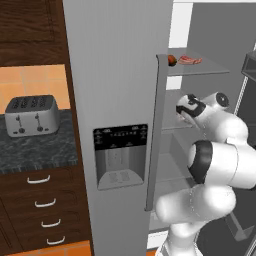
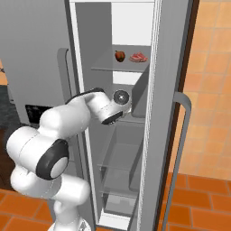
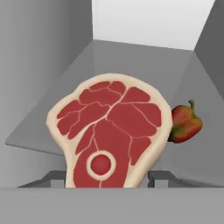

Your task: Place one bell pepper and one steak in each tupperware on the nearby counter, to pack two identical lunches.

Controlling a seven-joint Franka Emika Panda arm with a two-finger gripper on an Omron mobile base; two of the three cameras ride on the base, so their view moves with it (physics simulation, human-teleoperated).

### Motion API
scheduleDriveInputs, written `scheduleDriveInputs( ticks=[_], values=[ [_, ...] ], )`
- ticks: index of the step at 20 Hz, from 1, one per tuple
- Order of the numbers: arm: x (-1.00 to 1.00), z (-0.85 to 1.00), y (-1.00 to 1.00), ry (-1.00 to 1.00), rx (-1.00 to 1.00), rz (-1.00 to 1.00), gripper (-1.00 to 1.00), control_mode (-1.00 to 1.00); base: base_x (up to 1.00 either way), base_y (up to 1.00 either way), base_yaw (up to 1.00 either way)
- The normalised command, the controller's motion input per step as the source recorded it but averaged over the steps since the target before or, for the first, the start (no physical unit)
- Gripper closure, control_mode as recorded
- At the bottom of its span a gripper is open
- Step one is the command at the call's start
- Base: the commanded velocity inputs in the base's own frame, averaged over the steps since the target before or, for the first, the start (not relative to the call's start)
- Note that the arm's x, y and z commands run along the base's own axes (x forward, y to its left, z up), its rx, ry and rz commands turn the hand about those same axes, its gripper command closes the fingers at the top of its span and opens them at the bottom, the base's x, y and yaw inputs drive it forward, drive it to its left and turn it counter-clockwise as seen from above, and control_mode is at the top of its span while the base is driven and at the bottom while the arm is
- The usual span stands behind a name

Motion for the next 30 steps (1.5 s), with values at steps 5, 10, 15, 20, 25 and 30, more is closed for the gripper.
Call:
scheduleDriveInputs(
  ticks=[5,10,15,20,25,30],
  values=[
    [-1.0,0.76,0.15,0.07,-0.06,0.0,1.0,-1.0,0.0,0.0,0.0],
    [-1.0,0.23,0.12,0.05,-0.07,-0.03,1.0,-1.0,0.0,0.0,0.0],
    [-1.0,0.18,0.07,-0.11,-0.02,0.01,1.0,-1.0,0.0,0.0,0.0],
    [-1.0,0.31,0.29,-0.11,-0.06,0.05,1.0,-1.0,0.0,0.0,0.0],
    [-0.98,0.42,0.25,-0.01,-0.05,0.04,1.0,-1.0,0.0,0.0,0.0],
    [-0.65,0.27,0.51,0.04,-0.13,0.01,1.0,1.0,-0.14,0.17,0.01]
  ],
)
